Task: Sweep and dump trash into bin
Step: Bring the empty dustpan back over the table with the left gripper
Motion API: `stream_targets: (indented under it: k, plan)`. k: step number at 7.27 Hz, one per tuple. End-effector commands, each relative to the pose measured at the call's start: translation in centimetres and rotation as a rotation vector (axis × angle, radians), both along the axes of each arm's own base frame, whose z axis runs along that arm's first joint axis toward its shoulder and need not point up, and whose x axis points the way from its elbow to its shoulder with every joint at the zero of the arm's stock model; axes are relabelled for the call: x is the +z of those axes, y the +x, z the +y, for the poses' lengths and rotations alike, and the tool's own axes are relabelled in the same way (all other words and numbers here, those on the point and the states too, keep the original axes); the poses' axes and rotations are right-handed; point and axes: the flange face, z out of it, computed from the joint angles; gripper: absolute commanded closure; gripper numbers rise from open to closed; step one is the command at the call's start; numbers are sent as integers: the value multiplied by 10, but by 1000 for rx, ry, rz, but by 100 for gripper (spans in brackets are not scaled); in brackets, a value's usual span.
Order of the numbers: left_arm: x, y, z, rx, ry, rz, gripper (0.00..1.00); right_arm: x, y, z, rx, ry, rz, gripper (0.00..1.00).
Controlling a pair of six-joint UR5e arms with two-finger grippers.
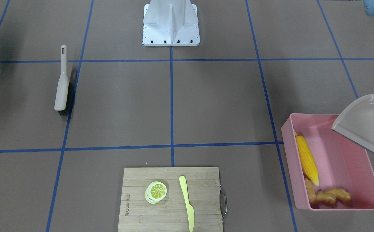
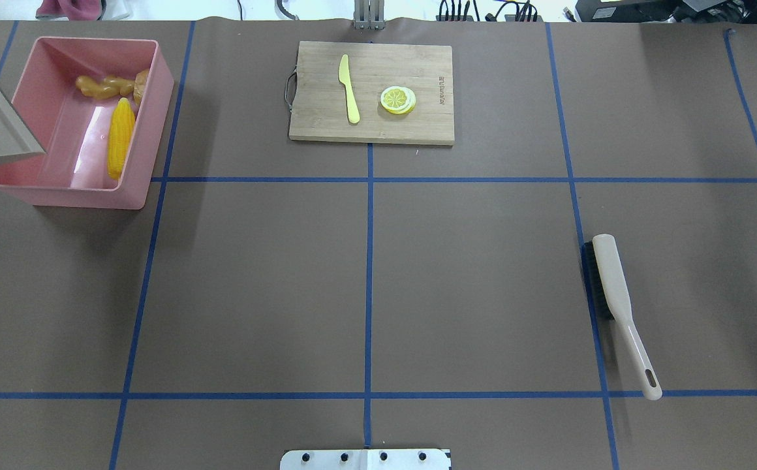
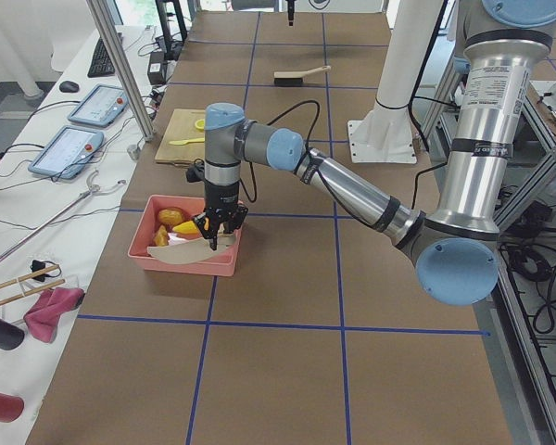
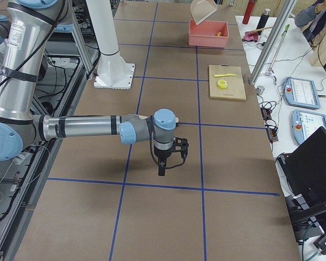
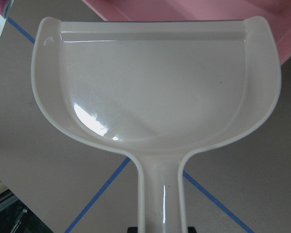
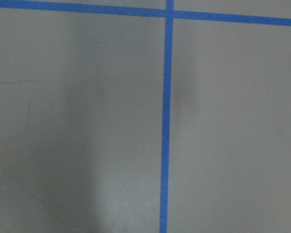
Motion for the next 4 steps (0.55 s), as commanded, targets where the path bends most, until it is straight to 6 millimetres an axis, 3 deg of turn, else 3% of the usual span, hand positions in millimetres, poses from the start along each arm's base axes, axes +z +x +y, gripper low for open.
stream_targets:
  k: [1,2,3,4]
  plan:
    - [-37,-54,12,-5,104,37,100,7,54,2,88,10,-78,0]
    - [-53,-59,10,73,162,110,100,6,71,3,136,7,-78,0]
    - [-67,-55,5,106,196,138,100,-1,75,-3,148,24,-78,0]
    - [-73,-37,0,205,232,171,100,0,76,-4,148,25,-69,0]
